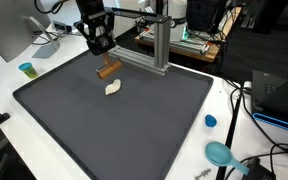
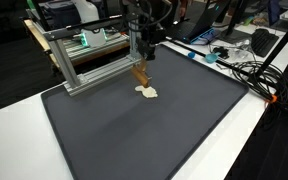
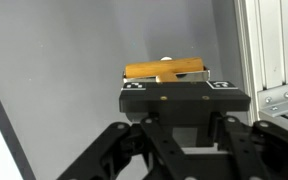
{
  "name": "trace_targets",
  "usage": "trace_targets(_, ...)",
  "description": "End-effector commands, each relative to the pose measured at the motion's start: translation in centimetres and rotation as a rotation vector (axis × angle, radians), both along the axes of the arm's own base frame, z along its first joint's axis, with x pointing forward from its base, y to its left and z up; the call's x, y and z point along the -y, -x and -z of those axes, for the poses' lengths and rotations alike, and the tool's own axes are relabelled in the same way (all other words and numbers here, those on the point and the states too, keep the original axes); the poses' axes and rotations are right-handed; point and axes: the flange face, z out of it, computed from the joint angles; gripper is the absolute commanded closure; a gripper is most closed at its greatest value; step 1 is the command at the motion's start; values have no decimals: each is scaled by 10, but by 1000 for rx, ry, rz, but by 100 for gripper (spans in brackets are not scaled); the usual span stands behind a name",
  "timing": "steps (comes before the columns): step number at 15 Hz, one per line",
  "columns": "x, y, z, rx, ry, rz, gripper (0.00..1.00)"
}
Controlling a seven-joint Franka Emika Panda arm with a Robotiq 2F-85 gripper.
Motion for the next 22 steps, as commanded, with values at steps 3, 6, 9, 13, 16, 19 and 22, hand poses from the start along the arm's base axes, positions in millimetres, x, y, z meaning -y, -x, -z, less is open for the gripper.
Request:
trace_targets(3,-5,0,9,77,35,-30,78)
trace_targets(6,-11,4,26,124,84,-74,78)
trace_targets(9,-15,15,48,96,104,-107,78)
trace_targets(13,-28,21,67,154,84,-128,78)
trace_targets(16,-38,21,81,152,94,-151,78)
trace_targets(19,-49,25,91,95,55,-197,78)
trace_targets(22,-60,25,87,82,24,-260,78)
